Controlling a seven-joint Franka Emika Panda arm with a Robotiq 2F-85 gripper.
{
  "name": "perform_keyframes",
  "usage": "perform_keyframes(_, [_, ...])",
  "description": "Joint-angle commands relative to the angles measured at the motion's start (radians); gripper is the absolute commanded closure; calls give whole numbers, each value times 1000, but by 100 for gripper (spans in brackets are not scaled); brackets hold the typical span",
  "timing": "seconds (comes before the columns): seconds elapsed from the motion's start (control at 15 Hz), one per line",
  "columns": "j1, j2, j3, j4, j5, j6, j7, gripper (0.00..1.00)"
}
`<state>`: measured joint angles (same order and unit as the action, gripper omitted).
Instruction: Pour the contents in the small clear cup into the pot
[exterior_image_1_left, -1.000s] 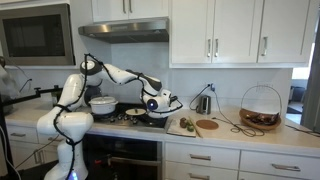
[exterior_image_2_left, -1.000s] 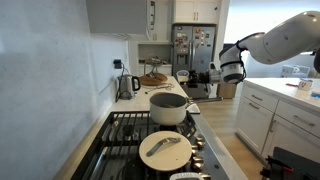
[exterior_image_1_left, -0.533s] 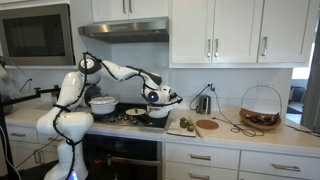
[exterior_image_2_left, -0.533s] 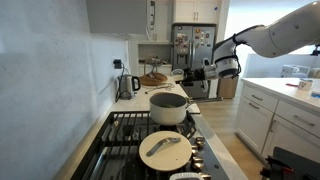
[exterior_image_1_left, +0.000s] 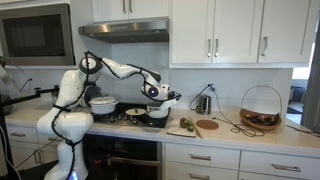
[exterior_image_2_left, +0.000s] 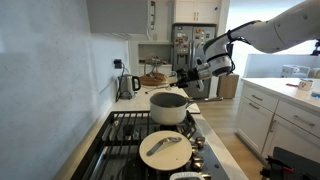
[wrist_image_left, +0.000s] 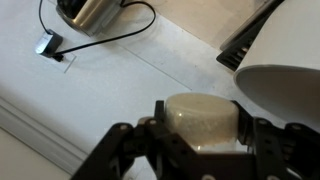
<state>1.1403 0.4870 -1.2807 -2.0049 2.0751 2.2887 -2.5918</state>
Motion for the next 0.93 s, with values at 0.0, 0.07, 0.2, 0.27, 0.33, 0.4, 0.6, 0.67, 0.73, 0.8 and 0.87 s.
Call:
perform_keyframes(0.0, [-55,-159,131,22,-167,110,-33,61])
perform_keyframes(0.07, [-72,-196,172,16,-223,139,-37,61])
perform_keyframes(0.2, [-126,-279,268,-3,-339,197,-36,61])
perform_keyframes(0.27, [-163,-319,325,-13,-394,229,-35,61])
perform_keyframes(0.33, [-213,-354,392,-22,-443,257,-31,61])
perform_keyframes(0.4, [-271,-389,463,-35,-495,280,-24,61])
perform_keyframes(0.6, [-490,-457,698,-77,-607,309,-5,61])
perform_keyframes(0.67, [-572,-473,778,-92,-635,306,3,61])
perform_keyframes(0.73, [-657,-483,862,-106,-654,304,5,61])
perform_keyframes(0.8, [-741,-491,943,-119,-667,298,5,61])
perform_keyframes(0.87, [-808,-496,1007,-130,-681,296,9,61])
